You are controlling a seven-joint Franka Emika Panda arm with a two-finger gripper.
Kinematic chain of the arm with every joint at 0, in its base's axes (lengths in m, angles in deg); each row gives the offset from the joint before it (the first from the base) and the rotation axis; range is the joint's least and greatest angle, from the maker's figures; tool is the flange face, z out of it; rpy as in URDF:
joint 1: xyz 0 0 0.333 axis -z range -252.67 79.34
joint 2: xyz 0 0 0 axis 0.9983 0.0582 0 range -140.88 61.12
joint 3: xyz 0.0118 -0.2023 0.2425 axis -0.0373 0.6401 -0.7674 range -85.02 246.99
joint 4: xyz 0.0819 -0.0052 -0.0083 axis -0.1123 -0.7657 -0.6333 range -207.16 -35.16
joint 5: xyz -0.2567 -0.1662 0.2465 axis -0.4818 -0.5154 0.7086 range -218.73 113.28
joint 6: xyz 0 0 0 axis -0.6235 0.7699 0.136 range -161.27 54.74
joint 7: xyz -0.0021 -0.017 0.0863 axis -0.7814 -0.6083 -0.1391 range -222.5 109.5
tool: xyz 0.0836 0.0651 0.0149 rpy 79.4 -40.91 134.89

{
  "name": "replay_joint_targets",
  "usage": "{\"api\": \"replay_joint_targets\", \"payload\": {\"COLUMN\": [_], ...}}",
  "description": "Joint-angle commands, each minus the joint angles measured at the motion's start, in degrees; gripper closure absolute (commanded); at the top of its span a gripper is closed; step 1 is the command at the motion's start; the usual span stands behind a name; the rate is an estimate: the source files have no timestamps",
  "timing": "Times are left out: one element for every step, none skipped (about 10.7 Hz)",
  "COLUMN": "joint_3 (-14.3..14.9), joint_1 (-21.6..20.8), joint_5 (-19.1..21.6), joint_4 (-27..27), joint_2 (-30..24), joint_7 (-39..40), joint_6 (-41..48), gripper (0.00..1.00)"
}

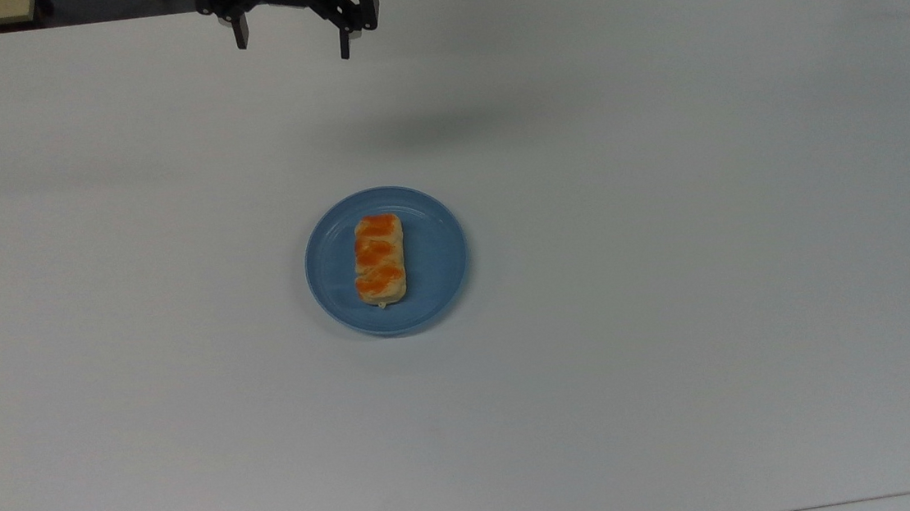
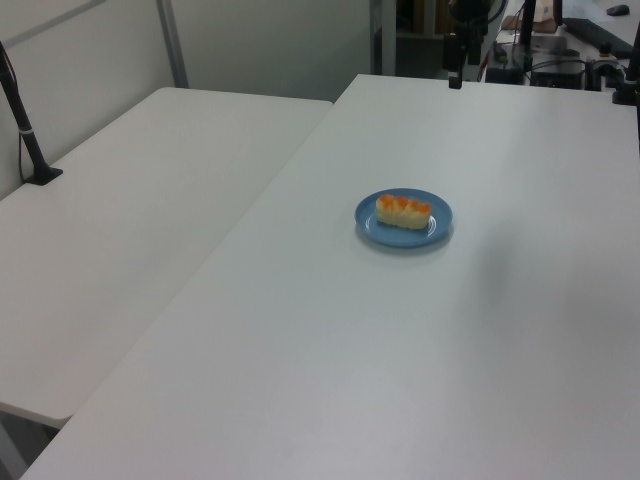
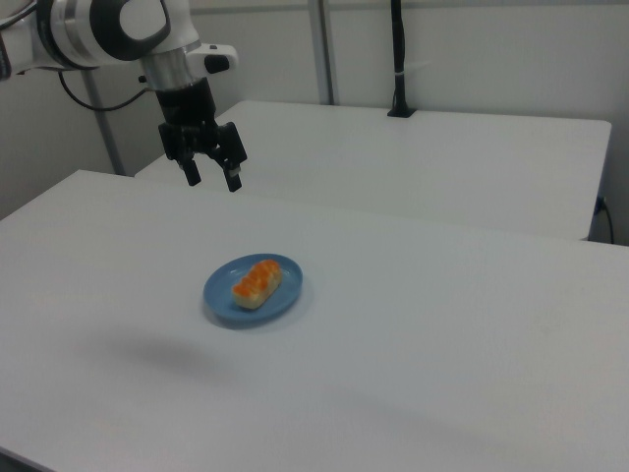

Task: Put the bread on the table
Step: 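Move the open gripper down toward the bread on the blue plate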

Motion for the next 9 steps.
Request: {"api": "replay_joint_targets", "payload": {"joint_3": [-0.1, -0.1, -0.1, -0.1, -0.1, -0.1, -0.1, -0.1, -0.2], "joint_1": [0.2, 0.2, 0.2, 0.2, 0.2, 0.1, 0.1, 0.1, 0.1], "joint_5": [0.6, 0.6, 0.6, 0.6, 0.6, 0.6, 0.6, 0.6, 0.7], "joint_4": [-1.4, -1.4, -1.4, -1.4, -1.4, -1.4, -1.4, -1.4, -1.4], "joint_2": [-1.1, -1.1, -1.1, -1.1, -1.1, -0.8, -0.4, 0.0, 1.0], "joint_7": [0.7, 0.8, 0.8, 0.8, 0.9, 0.9, 0.9, 1.7, 2.9], "joint_6": [0.5, 0.5, 0.5, 0.5, 0.4, 0.1, -0.2, -0.4, -0.4], "gripper": [0.0, 0.0, 0.0, 0.0, 0.0, 0.0, 0.0, 0.0, 0.0]}}
